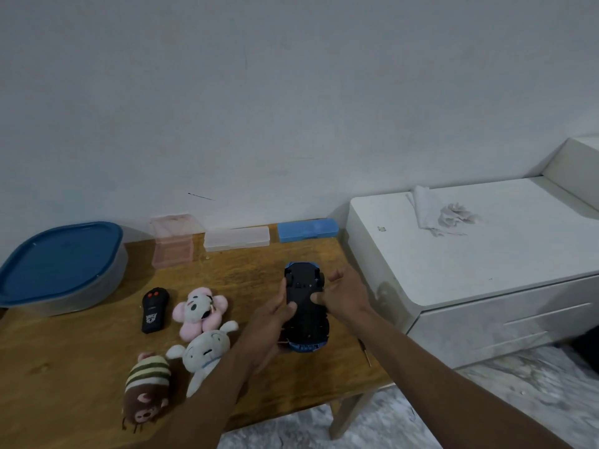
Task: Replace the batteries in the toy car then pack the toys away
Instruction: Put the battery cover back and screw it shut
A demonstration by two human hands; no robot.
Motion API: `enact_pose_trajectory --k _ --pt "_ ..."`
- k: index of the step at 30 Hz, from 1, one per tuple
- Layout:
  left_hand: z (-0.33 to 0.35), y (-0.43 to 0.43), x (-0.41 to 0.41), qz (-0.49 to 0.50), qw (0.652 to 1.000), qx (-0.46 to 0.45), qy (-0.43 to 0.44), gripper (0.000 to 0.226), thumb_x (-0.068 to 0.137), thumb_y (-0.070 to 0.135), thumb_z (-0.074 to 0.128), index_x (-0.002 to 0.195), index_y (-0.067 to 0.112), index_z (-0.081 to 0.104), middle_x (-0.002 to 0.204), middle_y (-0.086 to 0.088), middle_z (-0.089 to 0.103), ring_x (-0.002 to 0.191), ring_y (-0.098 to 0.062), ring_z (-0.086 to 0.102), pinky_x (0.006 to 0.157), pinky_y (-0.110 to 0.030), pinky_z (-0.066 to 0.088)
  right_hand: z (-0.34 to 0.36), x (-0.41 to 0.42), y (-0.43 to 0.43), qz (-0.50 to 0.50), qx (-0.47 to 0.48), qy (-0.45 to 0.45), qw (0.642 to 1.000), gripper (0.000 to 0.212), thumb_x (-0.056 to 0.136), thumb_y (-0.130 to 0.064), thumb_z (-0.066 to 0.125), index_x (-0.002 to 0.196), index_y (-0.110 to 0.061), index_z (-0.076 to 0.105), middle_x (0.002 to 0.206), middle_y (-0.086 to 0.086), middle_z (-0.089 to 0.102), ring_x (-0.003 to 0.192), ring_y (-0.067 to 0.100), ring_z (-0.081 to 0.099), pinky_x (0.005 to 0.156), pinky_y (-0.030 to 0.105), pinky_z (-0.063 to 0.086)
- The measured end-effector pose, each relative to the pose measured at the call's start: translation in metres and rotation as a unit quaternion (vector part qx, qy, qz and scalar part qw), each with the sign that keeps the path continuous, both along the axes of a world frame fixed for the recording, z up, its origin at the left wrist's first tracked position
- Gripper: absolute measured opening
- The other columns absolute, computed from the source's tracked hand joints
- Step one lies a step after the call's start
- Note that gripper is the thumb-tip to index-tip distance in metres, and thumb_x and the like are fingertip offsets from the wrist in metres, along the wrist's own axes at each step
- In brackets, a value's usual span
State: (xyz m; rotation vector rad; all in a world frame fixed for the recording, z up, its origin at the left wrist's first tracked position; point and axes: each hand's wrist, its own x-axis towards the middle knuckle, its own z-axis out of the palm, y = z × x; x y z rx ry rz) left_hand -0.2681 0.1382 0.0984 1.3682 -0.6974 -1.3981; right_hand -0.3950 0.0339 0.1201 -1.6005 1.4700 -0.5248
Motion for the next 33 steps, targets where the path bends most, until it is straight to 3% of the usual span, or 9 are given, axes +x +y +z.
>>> enact_pose_trajectory --k 7,11,13,17,24,29,33 --pt "-0.015 -0.007 -0.015 0.023 0.993 -0.013 -0.114 0.052 0.101 0.02 0.043 0.131 0.062 0.036 0.127 0.006 0.061 0.114 -0.021 0.06 0.096 -0.053 0.05 -0.008 -0.015 0.007 -0.016 0.006 -0.016 1.0 0.042 0.068 -0.012 0.081 0.082 -0.026 0.045 0.077 -0.003 0.061 0.07 0.01 0.059 0.066 0.031 0.053" --pt "-0.025 -0.006 -0.017 0.012 0.991 -0.006 -0.136 0.052 0.095 0.03 0.049 0.127 0.068 0.035 0.138 0.007 0.054 0.118 -0.02 0.057 0.097 -0.051 0.049 -0.014 -0.022 0.009 -0.021 0.025 -0.02 0.999 0.039 0.067 -0.007 0.081 0.082 -0.022 0.047 0.078 -0.001 0.059 0.072 0.013 0.06 0.075 0.041 0.058" --pt "-0.027 -0.006 -0.018 0.003 0.991 -0.006 -0.132 0.053 0.092 0.031 0.05 0.132 0.063 0.035 0.141 0.008 0.051 0.121 -0.019 0.056 0.1 -0.051 0.047 -0.016 -0.025 0.007 -0.025 0.032 -0.019 0.999 0.038 0.066 -0.006 0.081 0.082 -0.021 0.049 0.077 0.001 0.062 0.073 0.015 0.063 0.073 0.043 0.059" --pt "-0.03 -0.003 -0.021 -0.003 0.998 0.002 -0.061 0.062 0.097 0.011 0.052 0.146 0.041 0.029 0.135 0.005 0.056 0.12 -0.02 0.056 0.103 -0.05 0.044 -0.021 -0.029 0.004 -0.034 0.053 -0.025 0.998 0.033 0.069 -0.001 0.078 0.081 -0.017 0.052 0.082 0.011 0.067 0.075 0.024 0.067 0.07 0.045 0.06" --pt "-0.036 -0.005 -0.028 0.019 0.999 0.019 -0.025 0.064 0.097 0.007 0.051 0.145 0.042 0.029 0.132 0.004 0.057 0.119 -0.023 0.057 0.1 -0.051 0.047 -0.027 -0.037 -0.007 -0.036 0.138 -0.094 0.985 0.019 0.081 0.005 0.062 0.082 -0.012 0.054 0.081 0.012 0.064 0.075 0.024 0.066 0.075 0.046 0.06" --pt "-0.055 -0.011 -0.033 0.018 0.999 0.037 -0.005 0.068 0.097 0.011 0.053 0.146 0.048 0.025 0.141 0.002 0.052 0.122 -0.024 0.056 0.101 -0.053 0.046 -0.049 -0.06 -0.028 0.007 0.02 0.098 0.995 0.013 0.082 -0.002 0.059 0.083 -0.015 0.058 0.083 0.003 0.062 0.082 0.021 0.064 0.065 0.029 0.052" --pt "-0.061 -0.015 -0.034 0.032 0.997 0.06 0.024 0.074 0.095 0.011 0.056 0.145 0.053 0.021 0.144 0.003 0.048 0.119 -0.026 0.058 0.095 -0.053 0.05 -0.074 -0.074 -0.035 0.078 0.02 0.205 0.975 0.008 0.081 -0.006 0.064 0.077 -0.011 0.058 0.079 0.005 0.062 0.077 0.02 0.063 0.067 0.029 0.055"
